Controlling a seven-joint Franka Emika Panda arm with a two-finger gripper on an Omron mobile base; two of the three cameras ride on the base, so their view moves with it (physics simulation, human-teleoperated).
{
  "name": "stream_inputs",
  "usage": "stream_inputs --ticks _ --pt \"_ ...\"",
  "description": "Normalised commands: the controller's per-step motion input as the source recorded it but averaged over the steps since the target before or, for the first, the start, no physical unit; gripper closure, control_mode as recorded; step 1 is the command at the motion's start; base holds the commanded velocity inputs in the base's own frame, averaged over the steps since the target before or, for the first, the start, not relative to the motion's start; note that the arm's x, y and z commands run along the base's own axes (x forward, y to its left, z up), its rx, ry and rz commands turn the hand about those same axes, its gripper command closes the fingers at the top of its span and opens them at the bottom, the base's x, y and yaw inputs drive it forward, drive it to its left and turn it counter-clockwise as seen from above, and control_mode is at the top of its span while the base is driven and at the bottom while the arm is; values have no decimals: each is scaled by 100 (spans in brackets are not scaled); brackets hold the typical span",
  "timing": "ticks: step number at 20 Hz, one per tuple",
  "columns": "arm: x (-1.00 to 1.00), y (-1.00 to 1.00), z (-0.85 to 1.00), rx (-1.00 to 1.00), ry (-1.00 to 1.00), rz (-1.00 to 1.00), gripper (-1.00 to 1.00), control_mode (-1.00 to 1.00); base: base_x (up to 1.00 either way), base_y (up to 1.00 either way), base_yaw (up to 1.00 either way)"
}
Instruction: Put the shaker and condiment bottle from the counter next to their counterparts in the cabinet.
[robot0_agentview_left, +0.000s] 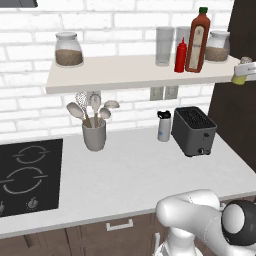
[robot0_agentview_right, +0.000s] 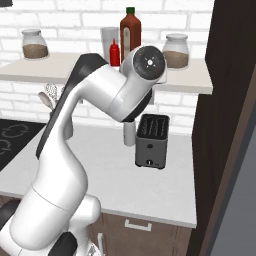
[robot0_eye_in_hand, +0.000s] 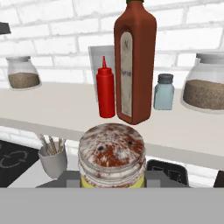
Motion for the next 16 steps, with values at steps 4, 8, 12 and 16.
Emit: stream_inputs --ticks 4,8,12,16 --pt "12 0 7 -4 0 -8 100 -100 0 0 0" --pt "5 0 0 -5 0 -6 100 -100 0 0 0" --pt "3 0 0 -4 0 0 100 -100 0 0 0" --pt "16 -8 0 -2 0 0 100 -100 0 0 0"
